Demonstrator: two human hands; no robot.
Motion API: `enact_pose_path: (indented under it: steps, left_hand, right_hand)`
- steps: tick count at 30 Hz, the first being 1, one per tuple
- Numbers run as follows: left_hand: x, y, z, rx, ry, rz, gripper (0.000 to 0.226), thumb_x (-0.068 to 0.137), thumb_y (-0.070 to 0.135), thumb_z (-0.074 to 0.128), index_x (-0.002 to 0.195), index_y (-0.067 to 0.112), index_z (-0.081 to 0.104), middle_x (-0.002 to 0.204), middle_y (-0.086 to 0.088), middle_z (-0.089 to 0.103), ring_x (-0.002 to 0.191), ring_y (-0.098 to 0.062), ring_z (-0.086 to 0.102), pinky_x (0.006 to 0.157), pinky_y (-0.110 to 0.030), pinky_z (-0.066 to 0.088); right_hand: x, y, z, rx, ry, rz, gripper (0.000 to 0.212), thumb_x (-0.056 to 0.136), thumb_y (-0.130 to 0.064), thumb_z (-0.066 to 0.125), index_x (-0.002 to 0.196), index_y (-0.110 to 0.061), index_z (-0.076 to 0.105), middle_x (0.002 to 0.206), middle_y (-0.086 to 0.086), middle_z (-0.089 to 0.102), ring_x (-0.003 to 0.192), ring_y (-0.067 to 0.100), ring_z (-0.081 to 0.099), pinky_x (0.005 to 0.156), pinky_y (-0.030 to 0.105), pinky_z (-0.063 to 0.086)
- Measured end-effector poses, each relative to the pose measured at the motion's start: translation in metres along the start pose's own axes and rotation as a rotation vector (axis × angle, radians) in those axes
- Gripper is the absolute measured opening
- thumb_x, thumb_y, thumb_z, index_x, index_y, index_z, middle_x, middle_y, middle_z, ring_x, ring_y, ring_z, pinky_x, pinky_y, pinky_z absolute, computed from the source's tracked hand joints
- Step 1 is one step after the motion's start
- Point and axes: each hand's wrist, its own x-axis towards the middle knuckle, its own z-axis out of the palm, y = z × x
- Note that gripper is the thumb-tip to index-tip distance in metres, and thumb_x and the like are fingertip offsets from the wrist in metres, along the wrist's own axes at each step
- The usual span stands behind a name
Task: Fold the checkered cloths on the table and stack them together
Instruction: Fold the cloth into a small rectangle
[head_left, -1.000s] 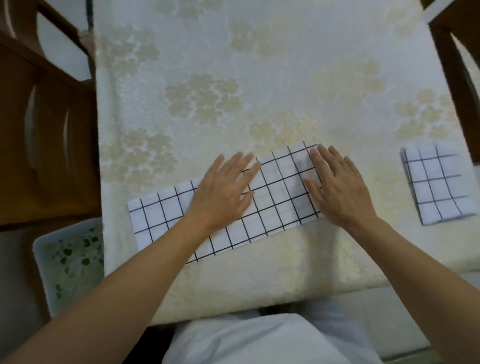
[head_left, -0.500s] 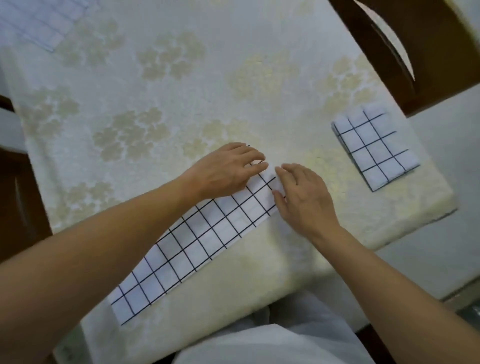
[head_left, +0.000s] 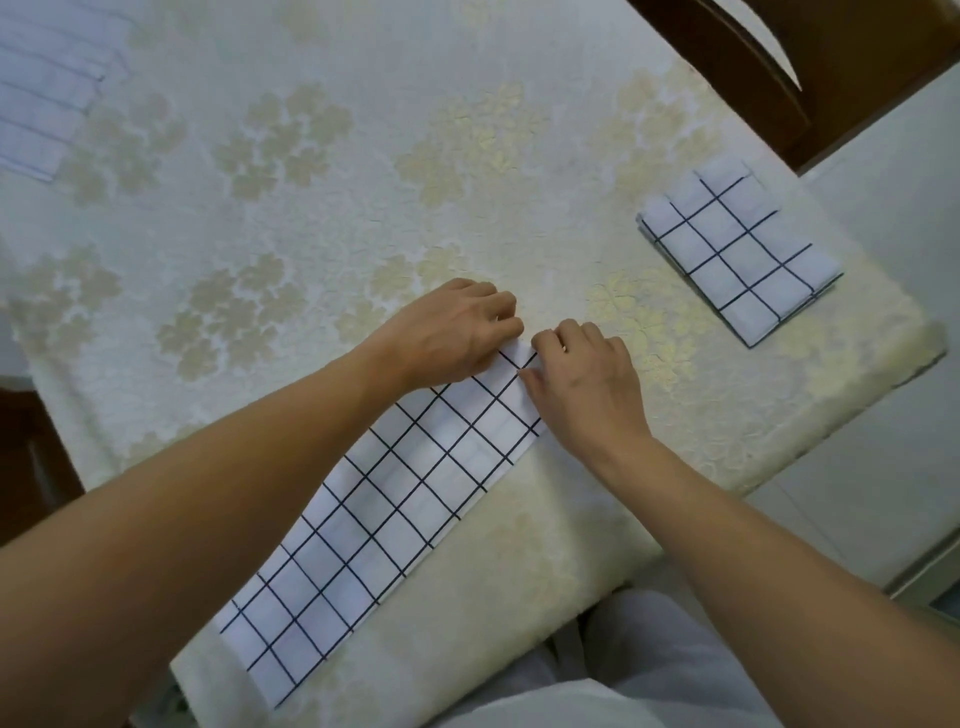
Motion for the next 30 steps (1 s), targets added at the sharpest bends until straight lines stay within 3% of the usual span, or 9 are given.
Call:
enact_pose_path:
  steps: [4,9,14,19,22,24,27,30]
  left_hand:
    - [0.007,-0.004,0.001,-0.029,-0.017,0.013,0.016,0.080,0.010,0.056,0.095,0.006,0.061,0.089,-0.010,0.060,0.075,-0.028,0.053,0.066,-0.041,0.048]
    - [0.018,-0.010,0.000,-0.087,-0.052,0.046,0.016,0.072,0.015,0.063,0.085,0.007,0.058,0.077,-0.006,0.055,0.069,-0.026,0.049,0.057,-0.038,0.043]
    - [0.018,-0.009,0.001,-0.028,-0.085,0.054,0.014,0.077,0.024,0.062,0.084,0.012,0.062,0.084,-0.003,0.057,0.077,-0.023,0.052,0.070,-0.037,0.044]
    - [0.020,-0.011,-0.003,-0.056,-0.126,0.053,0.029,0.082,0.033,0.058,0.106,0.016,0.059,0.103,-0.004,0.057,0.086,-0.022,0.054,0.077,-0.037,0.044]
    - [0.024,-0.013,-0.005,-0.087,-0.130,0.024,0.029,0.086,0.034,0.055,0.108,0.017,0.060,0.106,-0.004,0.057,0.088,-0.021,0.053,0.076,-0.037,0.045]
    - [0.032,-0.014,-0.005,-0.087,-0.107,0.008,0.023,0.088,0.031,0.054,0.104,0.016,0.061,0.104,-0.005,0.057,0.086,-0.022,0.053,0.071,-0.035,0.043]
    - [0.048,-0.011,-0.006,-0.104,-0.052,-0.036,0.020,0.092,0.026,0.048,0.098,0.012,0.060,0.096,-0.006,0.058,0.078,-0.024,0.053,0.067,-0.033,0.034]
    - [0.060,-0.005,-0.012,-0.098,0.023,-0.089,0.030,0.095,0.029,0.033,0.097,0.012,0.058,0.084,-0.004,0.057,0.070,-0.023,0.051,0.073,-0.038,0.044]
  right_hand:
    - [0.006,-0.006,0.003,0.009,-0.081,0.090,0.034,0.084,-0.037,0.072,0.099,-0.009,0.061,0.093,0.009,0.059,0.083,0.028,0.055,0.068,0.038,0.039]
    - [0.012,-0.012,0.003,0.060,-0.162,0.138,0.037,0.093,-0.044,0.060,0.110,-0.011,0.059,0.106,0.007,0.058,0.097,0.027,0.053,0.079,0.038,0.037]
    - [0.014,-0.016,0.002,0.083,-0.168,0.104,0.027,0.097,-0.037,0.055,0.105,-0.012,0.063,0.103,0.007,0.058,0.096,0.028,0.051,0.074,0.035,0.026]
    - [0.015,-0.012,-0.001,0.125,-0.172,0.057,0.021,0.097,-0.030,0.057,0.108,-0.012,0.061,0.098,0.008,0.059,0.089,0.029,0.053,0.070,0.035,0.028]
    - [0.019,-0.001,-0.009,0.136,-0.144,0.061,0.014,0.097,-0.024,0.058,0.102,-0.010,0.058,0.090,0.009,0.060,0.077,0.027,0.048,0.065,0.036,0.029]
    - [0.025,0.009,-0.015,0.140,-0.127,0.088,0.010,0.098,-0.021,0.055,0.100,-0.011,0.055,0.085,0.008,0.058,0.072,0.023,0.039,0.063,0.037,0.028]
    - [0.035,0.027,-0.022,0.142,-0.109,0.132,0.008,0.101,-0.021,0.050,0.097,-0.015,0.050,0.079,0.003,0.049,0.070,0.024,0.040,0.060,0.036,0.025]
    - [0.043,0.043,-0.029,0.184,-0.099,0.154,0.012,0.098,-0.026,0.055,0.098,-0.014,0.058,0.082,0.002,0.055,0.072,0.024,0.047,0.060,0.034,0.028]
